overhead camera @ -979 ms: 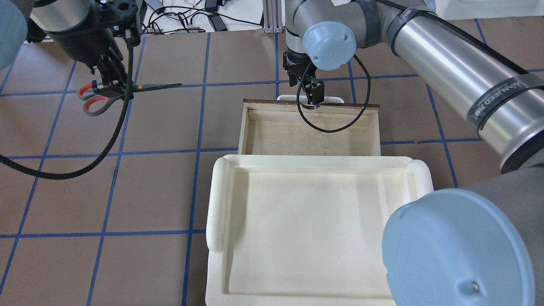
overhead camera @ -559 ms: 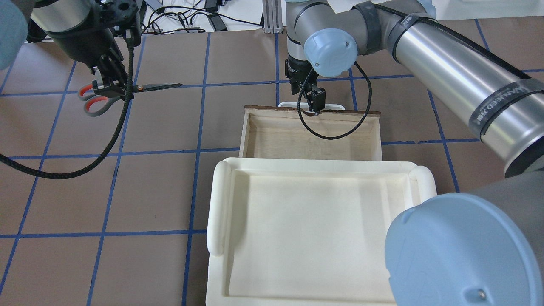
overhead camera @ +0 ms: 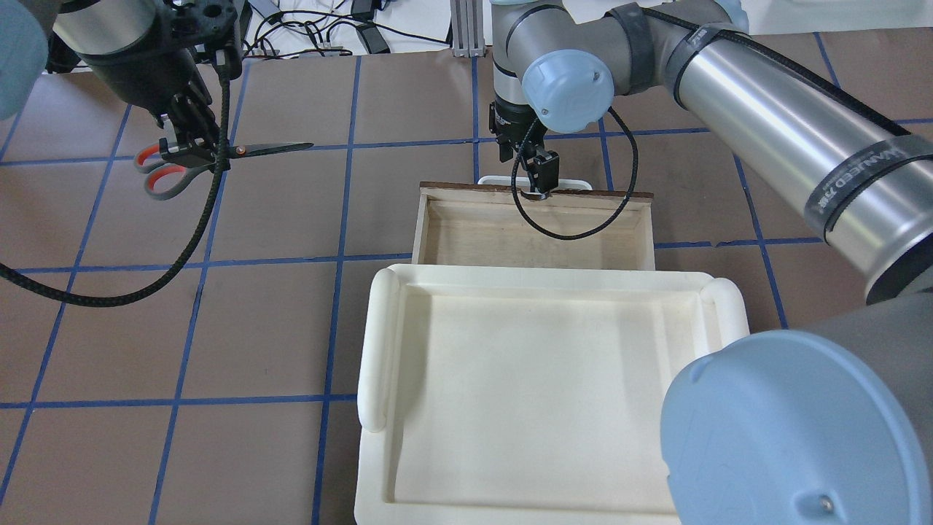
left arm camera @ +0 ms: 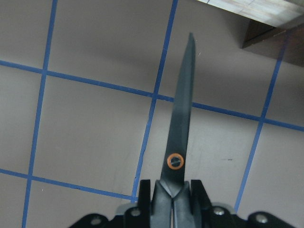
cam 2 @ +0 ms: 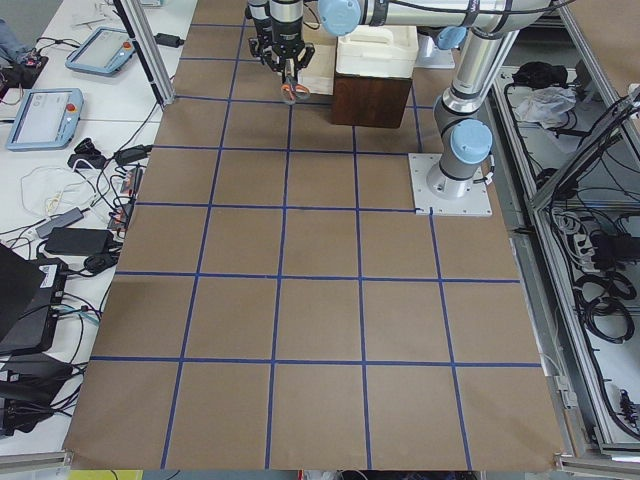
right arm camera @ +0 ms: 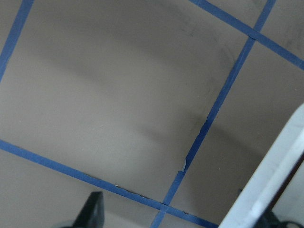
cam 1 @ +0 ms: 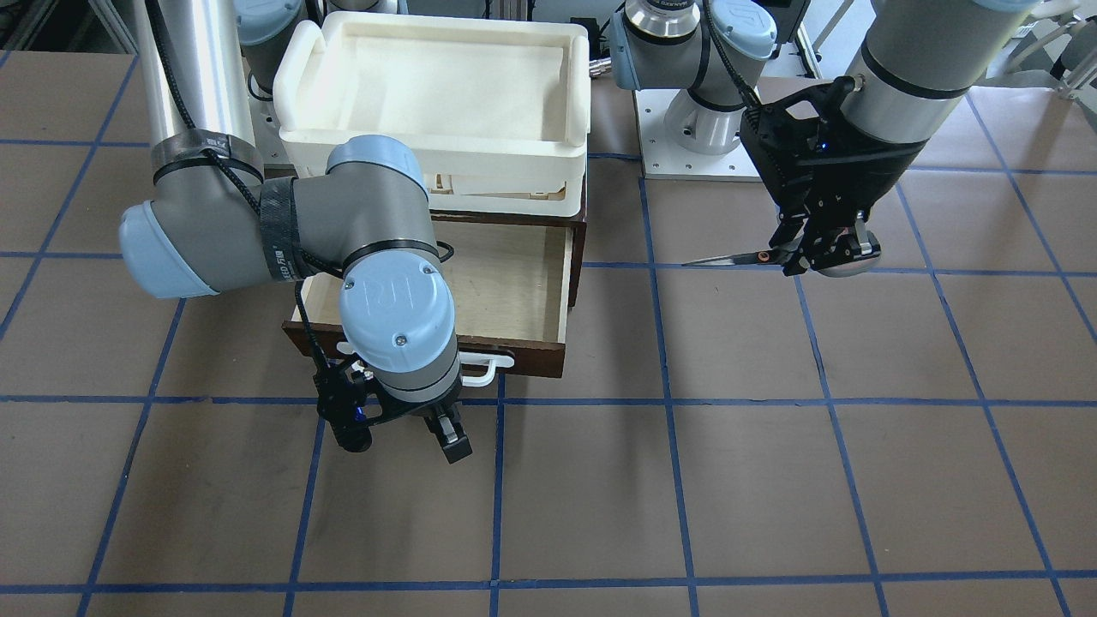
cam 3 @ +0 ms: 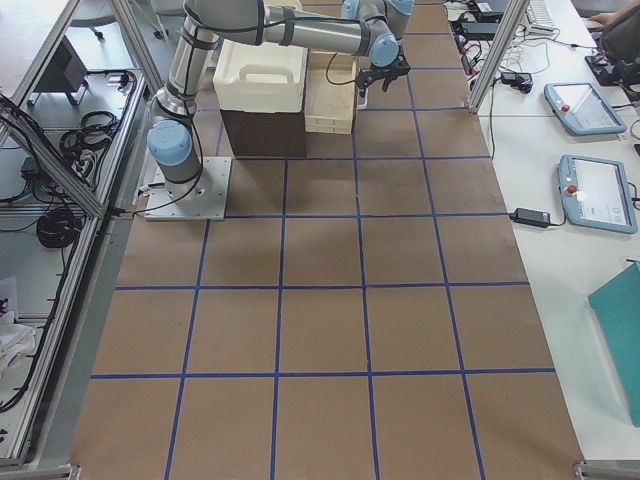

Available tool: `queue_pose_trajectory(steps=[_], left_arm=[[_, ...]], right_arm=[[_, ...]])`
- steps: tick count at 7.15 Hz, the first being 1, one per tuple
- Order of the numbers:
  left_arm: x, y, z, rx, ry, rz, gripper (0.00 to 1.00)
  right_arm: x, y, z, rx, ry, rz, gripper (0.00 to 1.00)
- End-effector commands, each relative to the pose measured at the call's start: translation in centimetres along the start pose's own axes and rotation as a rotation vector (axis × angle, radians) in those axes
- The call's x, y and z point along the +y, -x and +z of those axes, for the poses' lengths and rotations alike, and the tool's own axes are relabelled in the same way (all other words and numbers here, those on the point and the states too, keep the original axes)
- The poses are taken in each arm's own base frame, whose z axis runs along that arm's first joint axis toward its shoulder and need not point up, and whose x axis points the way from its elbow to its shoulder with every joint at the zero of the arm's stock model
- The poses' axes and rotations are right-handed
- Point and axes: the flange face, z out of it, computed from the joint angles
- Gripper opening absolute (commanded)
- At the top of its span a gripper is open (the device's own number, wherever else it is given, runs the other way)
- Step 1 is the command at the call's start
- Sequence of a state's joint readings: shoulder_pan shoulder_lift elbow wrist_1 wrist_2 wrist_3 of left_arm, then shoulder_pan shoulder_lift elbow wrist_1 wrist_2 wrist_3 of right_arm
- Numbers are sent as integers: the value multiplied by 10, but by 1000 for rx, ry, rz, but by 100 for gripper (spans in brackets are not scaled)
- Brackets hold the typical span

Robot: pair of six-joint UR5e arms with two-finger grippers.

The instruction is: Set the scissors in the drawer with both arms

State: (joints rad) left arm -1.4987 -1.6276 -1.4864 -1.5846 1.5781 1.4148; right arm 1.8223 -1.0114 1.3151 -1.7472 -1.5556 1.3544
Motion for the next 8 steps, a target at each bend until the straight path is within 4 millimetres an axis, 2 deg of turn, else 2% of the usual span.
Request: queue_pose_trajectory(steps=[1,3,5,6,8], left_arm=[[0,0,0,0,-1,0,4],[0,0,0,-1,-3,0,4],[-1,0,0,-2,-6,0,4],[-1,0,0,-2,-6,0,4],[-1,0,0,-2,-6,0,4]], right_arm=[[2,3,12,12,30,5,100],[1,2,-1,-5,10,6,97],[1,0,-5,-5,21,8,100],[0,-4,-6,20,24,11,100],[-2,-14,-19,38,32,16,99]])
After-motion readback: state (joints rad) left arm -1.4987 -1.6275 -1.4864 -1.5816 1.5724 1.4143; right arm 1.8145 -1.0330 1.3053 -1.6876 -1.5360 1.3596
